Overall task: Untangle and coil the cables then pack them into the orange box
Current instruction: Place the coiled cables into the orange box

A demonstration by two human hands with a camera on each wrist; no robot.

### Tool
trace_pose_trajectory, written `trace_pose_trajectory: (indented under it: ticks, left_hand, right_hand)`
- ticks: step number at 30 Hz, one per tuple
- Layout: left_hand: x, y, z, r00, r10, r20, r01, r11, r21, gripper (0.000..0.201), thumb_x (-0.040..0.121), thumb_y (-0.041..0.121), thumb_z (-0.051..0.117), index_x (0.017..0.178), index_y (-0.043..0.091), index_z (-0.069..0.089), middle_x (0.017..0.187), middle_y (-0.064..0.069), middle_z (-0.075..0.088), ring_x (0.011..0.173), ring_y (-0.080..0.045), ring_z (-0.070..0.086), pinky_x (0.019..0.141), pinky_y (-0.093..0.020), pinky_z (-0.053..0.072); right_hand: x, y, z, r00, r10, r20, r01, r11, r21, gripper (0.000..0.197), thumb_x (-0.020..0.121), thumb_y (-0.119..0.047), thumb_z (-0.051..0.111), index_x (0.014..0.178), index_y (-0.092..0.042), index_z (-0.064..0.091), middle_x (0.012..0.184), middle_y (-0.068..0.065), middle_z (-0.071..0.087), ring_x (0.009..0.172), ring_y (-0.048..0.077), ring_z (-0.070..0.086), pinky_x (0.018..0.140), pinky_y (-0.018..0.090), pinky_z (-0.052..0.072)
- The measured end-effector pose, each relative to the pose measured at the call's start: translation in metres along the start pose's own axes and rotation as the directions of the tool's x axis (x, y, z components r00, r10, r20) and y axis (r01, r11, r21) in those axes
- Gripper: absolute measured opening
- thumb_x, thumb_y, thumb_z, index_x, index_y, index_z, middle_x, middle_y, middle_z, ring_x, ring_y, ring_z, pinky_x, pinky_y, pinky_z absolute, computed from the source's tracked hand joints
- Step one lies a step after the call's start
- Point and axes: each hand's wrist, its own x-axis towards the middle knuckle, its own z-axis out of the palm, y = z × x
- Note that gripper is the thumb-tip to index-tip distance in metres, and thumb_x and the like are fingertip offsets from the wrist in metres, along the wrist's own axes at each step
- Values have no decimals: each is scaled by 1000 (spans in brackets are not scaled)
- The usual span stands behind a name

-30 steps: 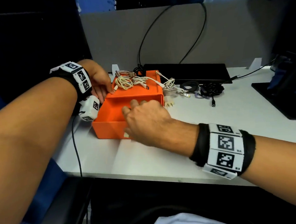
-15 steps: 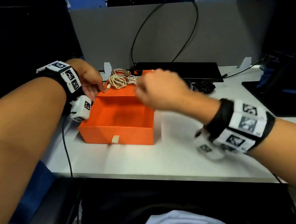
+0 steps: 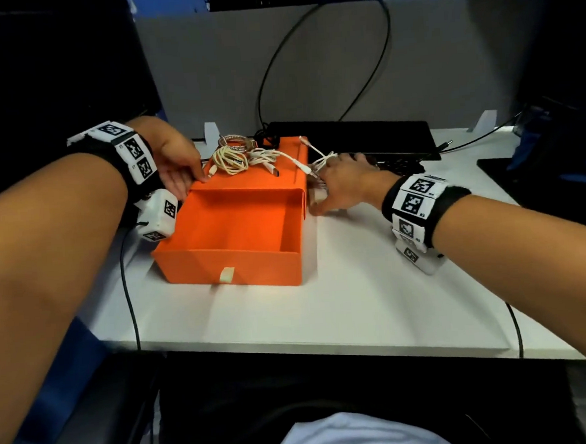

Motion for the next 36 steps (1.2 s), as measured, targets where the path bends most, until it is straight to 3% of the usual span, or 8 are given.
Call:
trace_pose_trajectory:
  ticks: [3,6,10,18,22,26,32,36]
  left_hand:
    - [-1,0,0,1000,7,-2,-7,1000,3,34,106,23,51,108,-8,64,79,-19,75,63,-25,75,57,-32,63]
    - [-2,0,0,1000,13,-9,-13,1000,-9,34,106,23,51,106,-8,65,81,-20,76,64,-25,76,58,-32,63]
    - [-3,-1,1,1000,21,-12,-21,1000,-18,34,106,24,51,106,-7,65,81,-20,76,65,-25,76,59,-32,63]
    - [-2,-1,2,1000,30,-5,-30,999,-31,34,106,23,52,111,-7,65,86,-21,76,69,-26,76,62,-34,63]
    - [-5,-8,4,999,48,-11,-49,996,-75,33,107,24,51,105,-6,66,83,-21,76,67,-26,76,61,-34,64]
    - [-1,-15,9,998,46,-39,-49,996,-74,33,107,22,49,110,-7,65,83,-20,76,66,-26,76,63,-36,63]
    - [-2,-6,8,998,49,-32,-51,997,-62,33,107,23,48,105,-6,65,82,-19,76,65,-26,76,62,-37,63]
    - [-2,-5,5,999,40,-20,-41,998,-55,36,108,25,47,99,-6,65,79,-18,75,66,-25,75,62,-36,63]
  right_hand:
    - [-5,0,-3,997,-70,-31,69,998,-2,60,81,-60,68,124,-19,58,132,7,56,133,32,45,111,52,31]
    - [-16,7,-8,994,-108,-14,108,994,29,46,78,-58,72,100,-24,50,109,-3,51,123,29,49,104,47,34]
    - [-37,18,-23,991,-119,57,112,988,104,60,74,-74,67,110,-27,59,113,-2,58,114,27,50,96,43,39]
    - [-105,42,-86,988,-142,63,98,884,456,42,77,-60,77,95,-24,63,75,-5,71,65,17,64,59,34,49]
    - [-130,7,-115,961,-277,2,236,822,519,50,71,-68,75,99,-27,66,88,-5,72,71,11,65,66,33,51]
    - [-106,-66,-103,900,-436,-11,418,856,304,45,81,-65,72,105,-30,58,95,-12,61,86,10,59,68,30,46]
    - [-45,-117,-80,887,-458,62,450,887,105,58,92,-59,62,136,-20,57,124,-3,61,107,22,56,86,35,46]
    - [-26,-132,-74,859,-507,76,508,861,1,48,98,-48,59,134,-16,63,132,4,64,115,28,61,87,35,46]
